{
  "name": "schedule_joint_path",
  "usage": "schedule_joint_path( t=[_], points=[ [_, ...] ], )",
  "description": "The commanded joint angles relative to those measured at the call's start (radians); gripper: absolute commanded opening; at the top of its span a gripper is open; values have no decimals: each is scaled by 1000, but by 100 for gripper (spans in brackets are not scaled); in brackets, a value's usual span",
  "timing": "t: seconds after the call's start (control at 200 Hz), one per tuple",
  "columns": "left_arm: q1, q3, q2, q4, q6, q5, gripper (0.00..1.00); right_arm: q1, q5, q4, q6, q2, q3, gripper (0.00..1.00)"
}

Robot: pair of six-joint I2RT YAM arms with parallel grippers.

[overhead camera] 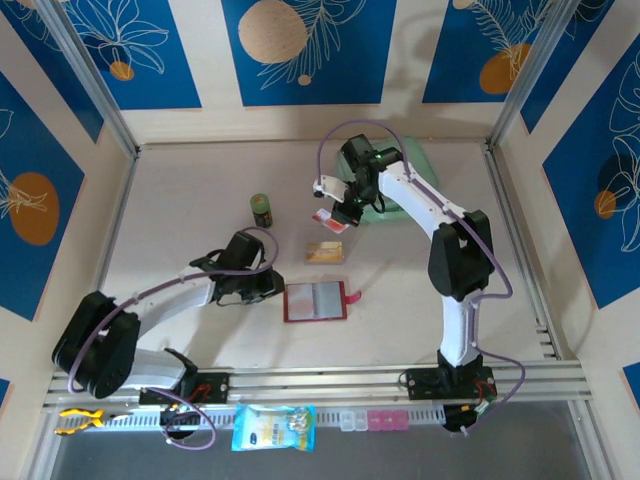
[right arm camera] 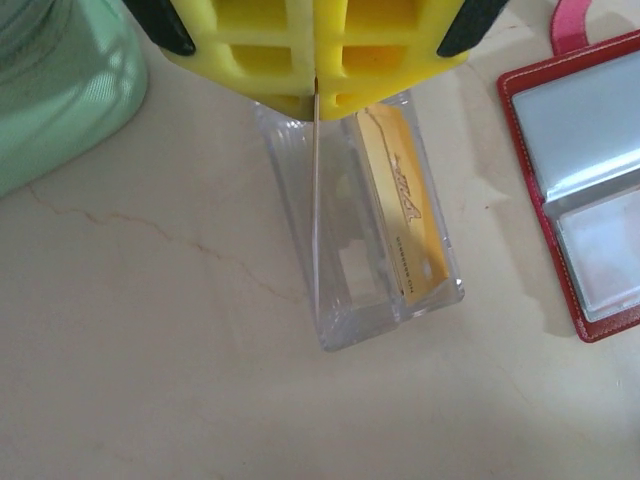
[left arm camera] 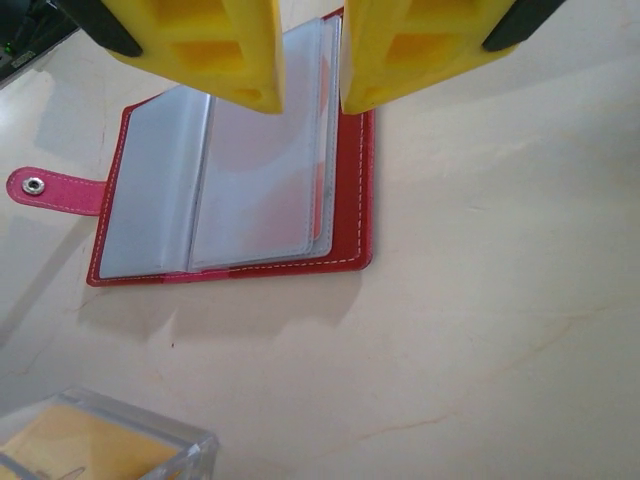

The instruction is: Take the credit cards out of the card holder

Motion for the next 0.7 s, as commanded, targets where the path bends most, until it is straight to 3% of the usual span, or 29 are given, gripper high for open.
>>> schedule_joint_path(
  t=[0.0,0.3,0.59,0.695],
  points=[
    [23,-28,-45,-66,24,-22,21,-3,-45,-92,-88,39,63,0],
    [54,-44,-92,-113,34,-24,22,0,-16,-136,-164,135,128,0],
    [66,-55,-100,-112,32,-19,22,17,16,-112,-173,163,136,23],
    [67,-48,-95,-112,32,-17,23,14,63,-59,-157,145,129,24]
  ],
)
